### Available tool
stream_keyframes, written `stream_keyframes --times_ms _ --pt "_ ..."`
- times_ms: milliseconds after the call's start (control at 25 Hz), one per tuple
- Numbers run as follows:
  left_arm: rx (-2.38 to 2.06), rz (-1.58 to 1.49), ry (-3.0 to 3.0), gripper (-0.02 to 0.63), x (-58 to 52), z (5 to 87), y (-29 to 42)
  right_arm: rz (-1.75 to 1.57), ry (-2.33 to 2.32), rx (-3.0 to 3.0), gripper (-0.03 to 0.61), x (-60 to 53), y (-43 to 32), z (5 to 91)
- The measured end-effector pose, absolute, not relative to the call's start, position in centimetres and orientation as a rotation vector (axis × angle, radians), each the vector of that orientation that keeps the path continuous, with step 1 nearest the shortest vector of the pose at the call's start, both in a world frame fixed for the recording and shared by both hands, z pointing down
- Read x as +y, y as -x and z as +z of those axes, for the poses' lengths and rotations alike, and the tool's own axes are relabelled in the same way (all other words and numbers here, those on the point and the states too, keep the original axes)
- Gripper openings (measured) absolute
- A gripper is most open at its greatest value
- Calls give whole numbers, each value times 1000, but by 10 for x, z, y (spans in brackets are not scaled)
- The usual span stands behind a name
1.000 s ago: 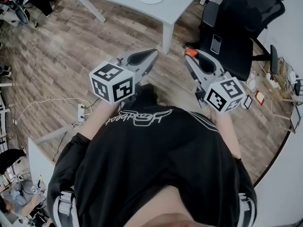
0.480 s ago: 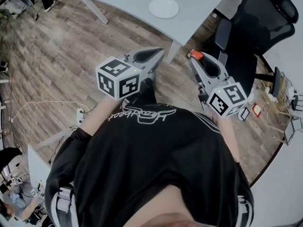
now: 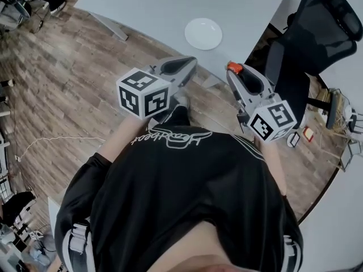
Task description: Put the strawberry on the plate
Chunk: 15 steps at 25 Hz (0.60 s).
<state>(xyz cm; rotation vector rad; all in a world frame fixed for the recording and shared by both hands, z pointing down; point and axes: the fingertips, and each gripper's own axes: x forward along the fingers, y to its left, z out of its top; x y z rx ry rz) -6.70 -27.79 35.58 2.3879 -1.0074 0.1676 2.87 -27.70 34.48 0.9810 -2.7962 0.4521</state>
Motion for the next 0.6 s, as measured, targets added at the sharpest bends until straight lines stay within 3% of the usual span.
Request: stream_keyframes --times_ms 600 --pt "-901 173 -2412 8 -383 366 105 408 -1111 -2744 127 -371 9 348"
